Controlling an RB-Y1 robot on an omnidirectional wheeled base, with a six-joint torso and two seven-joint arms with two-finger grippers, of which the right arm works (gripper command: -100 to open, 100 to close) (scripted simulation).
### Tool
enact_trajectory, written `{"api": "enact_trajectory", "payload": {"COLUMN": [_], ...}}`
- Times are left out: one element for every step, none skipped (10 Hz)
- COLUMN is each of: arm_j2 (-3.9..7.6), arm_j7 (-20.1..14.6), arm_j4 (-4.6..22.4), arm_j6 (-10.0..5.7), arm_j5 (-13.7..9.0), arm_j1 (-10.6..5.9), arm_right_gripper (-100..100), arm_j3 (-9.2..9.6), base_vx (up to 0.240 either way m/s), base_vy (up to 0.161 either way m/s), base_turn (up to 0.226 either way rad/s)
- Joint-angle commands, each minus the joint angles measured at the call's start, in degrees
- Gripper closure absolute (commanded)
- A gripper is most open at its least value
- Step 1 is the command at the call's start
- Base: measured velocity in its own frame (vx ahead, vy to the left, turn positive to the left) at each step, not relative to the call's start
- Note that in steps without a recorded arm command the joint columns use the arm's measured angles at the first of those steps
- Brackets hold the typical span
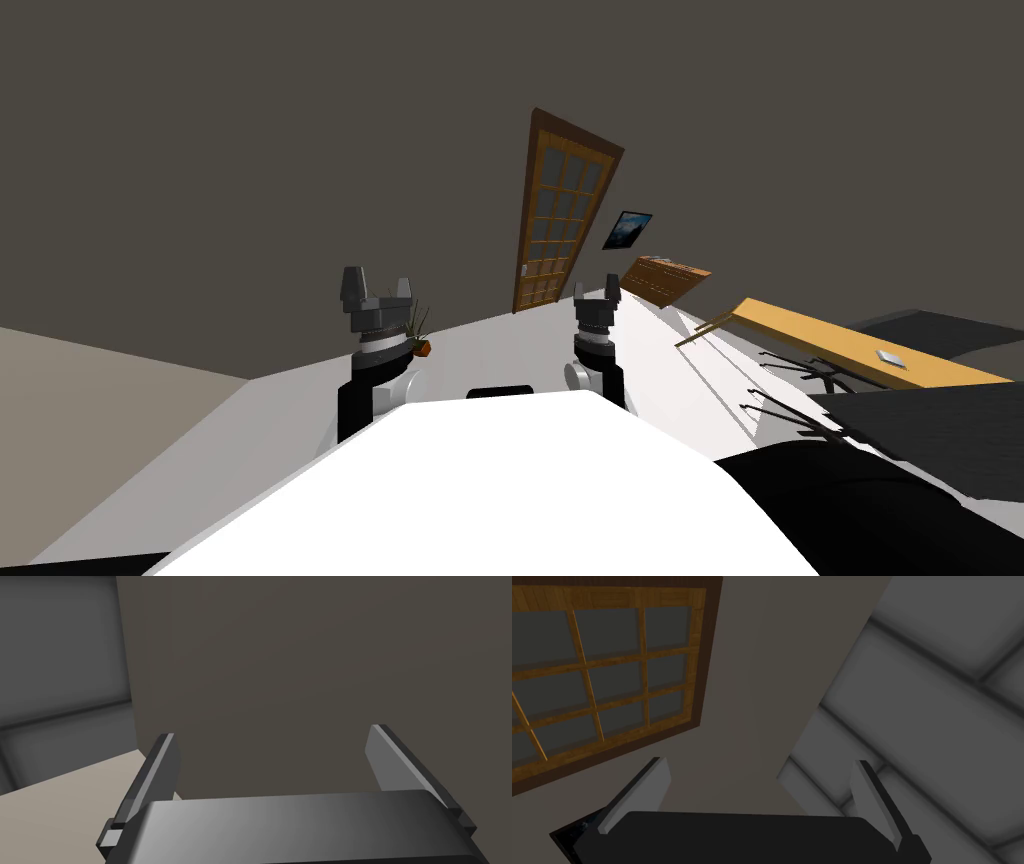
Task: Pull the door open
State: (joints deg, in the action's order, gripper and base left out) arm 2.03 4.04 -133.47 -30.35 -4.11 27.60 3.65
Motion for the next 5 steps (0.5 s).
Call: {"api": "enact_trajectory", "payload": {"arm_j2": [0.33,0.54,0.75,0.85,0.97], "arm_j7": [1.0,1.8,2.5,2.9,3.4], "arm_j4": [1.7,2.9,4.1,4.7,5.4], "arm_j6": [-0.46,-0.79,-1.13,-1.29,-1.49], "arm_j5": [0.5,0.9,1.3,1.5,1.7], "arm_j1": [-0.49,-0.85,-1.21,-1.39,-1.6], "arm_right_gripper": [-100,-100,-100,-100,-100], "arm_j3": [-0.3,-0.51,-0.73,-0.84,-0.97], "base_vx": [0.074,0.142,0.153,0.136,0.102], "base_vy": [-0.003,-0.012,-0.007,-0.014,-0.031], "base_turn": [0.015,0.025,0.025,0.009,0.008]}}
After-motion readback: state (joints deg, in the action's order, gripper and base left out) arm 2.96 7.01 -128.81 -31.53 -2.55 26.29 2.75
